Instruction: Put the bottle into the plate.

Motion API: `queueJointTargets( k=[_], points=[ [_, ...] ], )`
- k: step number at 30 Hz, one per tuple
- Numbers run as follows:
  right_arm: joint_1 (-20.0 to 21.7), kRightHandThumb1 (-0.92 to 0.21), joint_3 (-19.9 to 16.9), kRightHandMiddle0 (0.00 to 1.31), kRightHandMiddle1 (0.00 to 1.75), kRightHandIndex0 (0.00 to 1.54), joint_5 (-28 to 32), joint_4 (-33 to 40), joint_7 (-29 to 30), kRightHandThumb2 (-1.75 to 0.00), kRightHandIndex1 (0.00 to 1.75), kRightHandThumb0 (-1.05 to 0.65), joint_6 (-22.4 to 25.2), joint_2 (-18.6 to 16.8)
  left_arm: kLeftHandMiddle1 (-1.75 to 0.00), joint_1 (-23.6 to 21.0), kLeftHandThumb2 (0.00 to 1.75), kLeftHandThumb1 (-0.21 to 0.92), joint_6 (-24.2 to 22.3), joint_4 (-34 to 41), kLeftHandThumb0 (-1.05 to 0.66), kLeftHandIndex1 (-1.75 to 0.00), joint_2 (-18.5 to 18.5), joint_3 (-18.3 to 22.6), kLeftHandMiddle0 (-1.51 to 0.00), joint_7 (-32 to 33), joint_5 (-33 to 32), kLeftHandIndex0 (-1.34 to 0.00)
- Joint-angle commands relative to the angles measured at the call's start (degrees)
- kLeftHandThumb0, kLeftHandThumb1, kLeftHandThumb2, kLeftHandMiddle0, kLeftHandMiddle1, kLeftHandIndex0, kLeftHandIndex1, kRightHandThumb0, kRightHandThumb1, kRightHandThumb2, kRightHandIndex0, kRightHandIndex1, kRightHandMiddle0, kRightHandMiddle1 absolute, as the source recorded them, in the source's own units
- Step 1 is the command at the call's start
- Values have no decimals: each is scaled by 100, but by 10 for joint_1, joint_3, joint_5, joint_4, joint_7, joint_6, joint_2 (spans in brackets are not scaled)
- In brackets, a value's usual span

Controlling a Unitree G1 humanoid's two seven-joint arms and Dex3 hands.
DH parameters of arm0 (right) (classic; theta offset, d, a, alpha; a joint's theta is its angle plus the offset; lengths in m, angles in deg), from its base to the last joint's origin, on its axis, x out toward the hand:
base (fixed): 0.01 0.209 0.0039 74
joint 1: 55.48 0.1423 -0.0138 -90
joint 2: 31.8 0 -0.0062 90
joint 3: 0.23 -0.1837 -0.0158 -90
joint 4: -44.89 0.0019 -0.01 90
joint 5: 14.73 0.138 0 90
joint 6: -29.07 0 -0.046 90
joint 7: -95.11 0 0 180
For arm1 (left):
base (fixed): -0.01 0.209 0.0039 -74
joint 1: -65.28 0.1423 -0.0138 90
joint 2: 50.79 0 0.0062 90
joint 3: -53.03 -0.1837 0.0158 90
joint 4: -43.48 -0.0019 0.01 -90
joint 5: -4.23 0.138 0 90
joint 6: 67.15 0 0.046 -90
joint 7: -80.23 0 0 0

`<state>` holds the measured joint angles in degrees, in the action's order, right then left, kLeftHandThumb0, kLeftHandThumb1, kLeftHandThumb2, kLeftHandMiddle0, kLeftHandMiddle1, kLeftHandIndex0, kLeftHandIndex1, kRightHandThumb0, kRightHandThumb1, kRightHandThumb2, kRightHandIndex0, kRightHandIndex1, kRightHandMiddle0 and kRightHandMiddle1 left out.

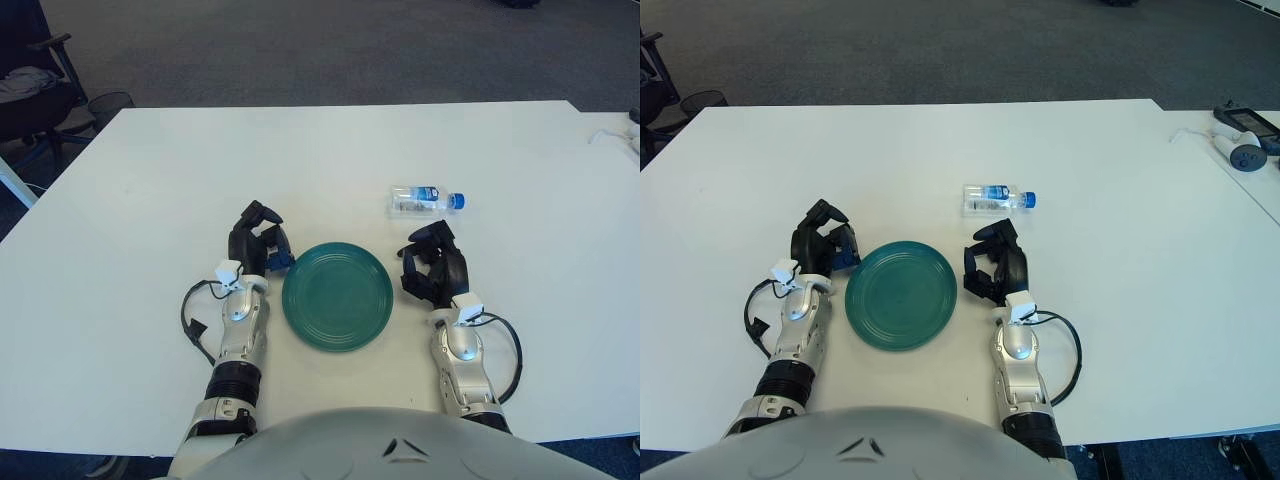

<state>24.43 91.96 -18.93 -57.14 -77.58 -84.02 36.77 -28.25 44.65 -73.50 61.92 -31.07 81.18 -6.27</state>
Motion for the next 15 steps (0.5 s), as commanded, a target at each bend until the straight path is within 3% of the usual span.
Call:
queueJointTargets(
  k=[1,15],
  points=[
    [-55,-55,-12,31,175,52,4,-56,0,-96,149,-1,52,9,-175,37,162,7,-26,-25,-58,-175,7,10,-132,10,1,-81],
    [-58,-54,-15,30,174,53,7,-38,-7,-98,151,-1,54,15,-175,38,160,8,-27,-24,-57,-175,12,10,-132,15,1,-81]
  ],
)
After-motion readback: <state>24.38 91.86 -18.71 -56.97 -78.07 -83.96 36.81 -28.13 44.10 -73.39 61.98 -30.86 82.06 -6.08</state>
